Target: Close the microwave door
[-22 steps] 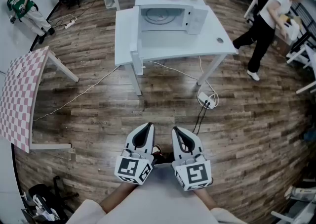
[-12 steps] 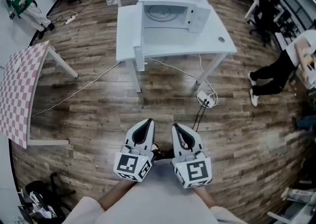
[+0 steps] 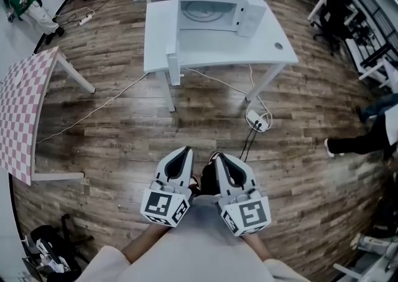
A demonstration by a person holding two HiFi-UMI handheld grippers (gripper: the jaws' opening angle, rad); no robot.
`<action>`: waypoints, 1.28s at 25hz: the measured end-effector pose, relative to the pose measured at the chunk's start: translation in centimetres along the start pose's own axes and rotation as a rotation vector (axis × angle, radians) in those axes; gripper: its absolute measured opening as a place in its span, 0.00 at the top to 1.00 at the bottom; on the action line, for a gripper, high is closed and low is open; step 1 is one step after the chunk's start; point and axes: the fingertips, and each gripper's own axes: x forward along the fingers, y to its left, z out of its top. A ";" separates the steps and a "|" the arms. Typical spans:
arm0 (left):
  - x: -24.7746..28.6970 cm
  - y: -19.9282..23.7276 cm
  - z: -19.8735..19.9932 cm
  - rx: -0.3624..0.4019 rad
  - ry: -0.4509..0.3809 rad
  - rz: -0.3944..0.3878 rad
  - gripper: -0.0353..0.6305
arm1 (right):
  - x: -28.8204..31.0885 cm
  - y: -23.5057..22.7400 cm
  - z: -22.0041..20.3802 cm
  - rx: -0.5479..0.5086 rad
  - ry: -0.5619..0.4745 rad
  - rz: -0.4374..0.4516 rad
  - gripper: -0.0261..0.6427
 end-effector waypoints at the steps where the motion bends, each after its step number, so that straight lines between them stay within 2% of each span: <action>1: 0.2 0.0 -0.1 -0.004 0.002 0.000 0.93 | 0.1 -0.3 -0.1 0.002 0.002 -0.001 0.93; 11: 5.3 0.8 0.3 -0.007 0.027 0.016 0.93 | 3.6 -4.3 0.7 0.025 0.012 0.030 0.93; 22: 13.5 2.4 0.5 -0.009 0.087 0.053 0.93 | 9.6 -11.7 1.0 0.108 0.053 0.051 0.93; 32: 20.8 1.6 2.3 0.051 0.092 0.044 0.93 | 13.5 -16.4 3.5 0.113 0.023 0.102 0.93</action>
